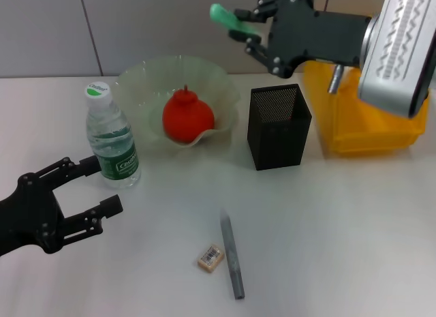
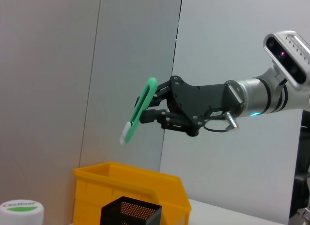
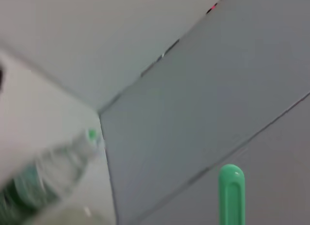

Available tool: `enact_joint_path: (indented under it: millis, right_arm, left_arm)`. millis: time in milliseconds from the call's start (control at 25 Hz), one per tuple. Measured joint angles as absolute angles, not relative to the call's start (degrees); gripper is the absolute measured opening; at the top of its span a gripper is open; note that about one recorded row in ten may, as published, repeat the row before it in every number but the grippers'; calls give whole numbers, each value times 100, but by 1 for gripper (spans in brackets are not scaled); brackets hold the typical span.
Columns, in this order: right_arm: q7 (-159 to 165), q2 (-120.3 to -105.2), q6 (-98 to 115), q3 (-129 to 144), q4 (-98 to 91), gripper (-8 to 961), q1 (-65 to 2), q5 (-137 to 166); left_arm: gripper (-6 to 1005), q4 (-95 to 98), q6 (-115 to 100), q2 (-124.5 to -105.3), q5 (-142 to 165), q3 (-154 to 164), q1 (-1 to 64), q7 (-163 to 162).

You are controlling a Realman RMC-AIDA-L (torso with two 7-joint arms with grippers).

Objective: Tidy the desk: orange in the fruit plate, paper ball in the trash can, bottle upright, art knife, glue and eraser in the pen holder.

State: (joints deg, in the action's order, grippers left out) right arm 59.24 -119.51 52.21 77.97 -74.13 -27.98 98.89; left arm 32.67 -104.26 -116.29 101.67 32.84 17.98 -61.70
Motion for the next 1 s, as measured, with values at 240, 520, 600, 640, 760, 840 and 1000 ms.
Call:
enact_joint_path:
  millis: [240, 520, 600, 640, 760, 840, 1000]
  right_arm:
    - [4021, -11952, 4563, 7814, -7821, 233, -2614, 10481]
    - [1744, -11954, 3806, 8304, -7830, 240, -2354, 10725]
    - [1394, -11956, 3647, 8392, -7766, 242, -2318, 10722]
    - [1077, -11959, 3513, 8473, -7720, 242, -2285, 10716]
    - [305, -11961, 3177, 8696, -7651, 245, -2165, 10709]
    - [-199, -11961, 2848, 8891, -7625, 247, -2071, 10707]
    - [-1010, -11948, 2183, 9325, -7592, 251, -1932, 10705]
  left_arm:
    - [811, 3284, -10332, -11748, 10136, 3109, 1815, -6031]
    - [811, 3273, -10183, -11825, 10128, 2952, 1843, -5745]
    - [811, 3273, -10151, -11834, 10126, 2943, 1847, -5727]
    - [811, 3267, -10126, -11838, 10126, 2942, 1850, -5701]
    - [811, 3158, -10079, -11842, 10061, 2935, 1854, -5503]
    - [811, 3058, -10061, -11836, 9958, 2932, 1855, -5337]
    - [811, 3004, -10055, -11831, 9852, 2932, 1832, -5223]
